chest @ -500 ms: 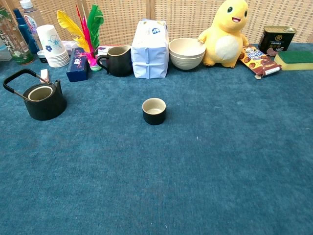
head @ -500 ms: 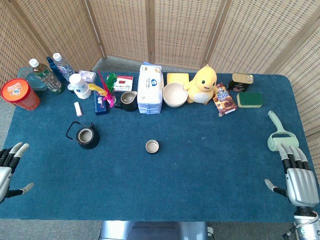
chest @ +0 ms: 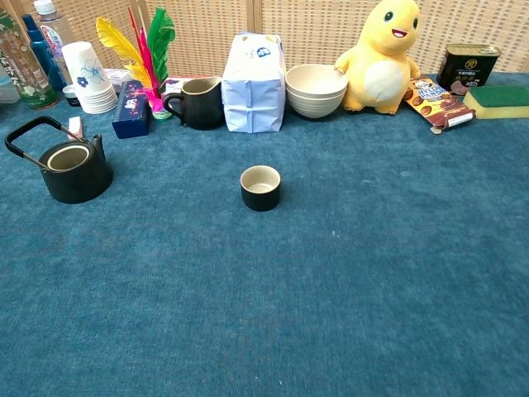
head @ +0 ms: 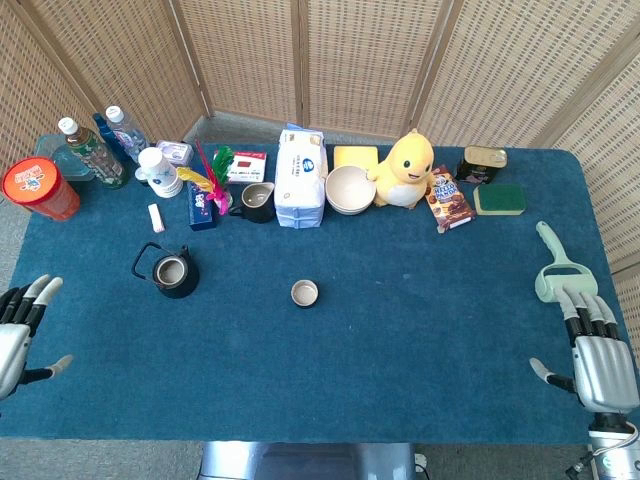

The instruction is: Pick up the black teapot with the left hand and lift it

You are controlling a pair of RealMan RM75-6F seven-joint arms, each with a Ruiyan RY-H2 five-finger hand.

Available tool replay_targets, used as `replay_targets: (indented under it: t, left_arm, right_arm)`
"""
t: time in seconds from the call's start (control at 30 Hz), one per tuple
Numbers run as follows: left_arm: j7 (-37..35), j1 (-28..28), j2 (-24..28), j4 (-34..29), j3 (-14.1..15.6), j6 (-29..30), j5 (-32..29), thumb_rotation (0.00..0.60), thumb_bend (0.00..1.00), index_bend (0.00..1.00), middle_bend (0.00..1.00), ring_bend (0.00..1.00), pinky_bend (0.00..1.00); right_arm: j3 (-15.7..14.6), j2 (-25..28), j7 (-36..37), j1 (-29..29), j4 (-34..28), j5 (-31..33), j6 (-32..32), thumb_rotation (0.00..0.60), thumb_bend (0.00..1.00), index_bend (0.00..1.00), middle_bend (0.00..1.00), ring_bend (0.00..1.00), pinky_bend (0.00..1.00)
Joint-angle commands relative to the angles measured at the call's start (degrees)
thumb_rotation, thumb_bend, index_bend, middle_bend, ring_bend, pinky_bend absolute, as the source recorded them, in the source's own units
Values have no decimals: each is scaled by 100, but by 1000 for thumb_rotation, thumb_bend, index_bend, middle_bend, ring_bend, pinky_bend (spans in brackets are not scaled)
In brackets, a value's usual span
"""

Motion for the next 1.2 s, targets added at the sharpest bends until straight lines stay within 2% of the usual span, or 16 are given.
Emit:
replay_targets:
  t: [0.03,0.23,0.37,0.6,0.7,0.93,1.2]
  left_arm:
    - [486,-329,-476,275,-295,-103,-18,600,130,0,0,0,15]
    - [1442,-897,-1351,626,-677,-299,25,600,130,0,0,0,15]
    - [2331,-1237,-1900,784,-903,-513,-206,600,130,0,0,0,15]
    - [3523,-1644,-2692,1065,-1077,-752,-572,600,130,0,0,0,15]
    - [4020,-1771,-2957,1120,-1180,-893,-957,600,130,0,0,0,15]
    - [4708,-2034,-3415,1365,-1208,-1076,-1406,600,130,0,0,0,15]
    - [5025,-2171,-3900,1855,-1216,-940,-1642,600,131,0,0,0,15]
  right_arm:
    - [10,10,15,10,1,23,-24,600,0,0,0,0,0]
    - [29,27,58,23,3,76,-61,600,0,0,0,0,0]
    - [36,50,125,31,15,123,-106,600,0,0,0,0,0]
    - [71,111,285,42,39,191,-146,600,0,0,0,0,0]
    - [74,128,339,50,54,219,-181,600,0,0,0,0,0]
    - [75,145,398,55,62,238,-207,600,0,0,0,0,0]
    - [38,186,532,41,66,60,-127,600,0,0,0,0,0]
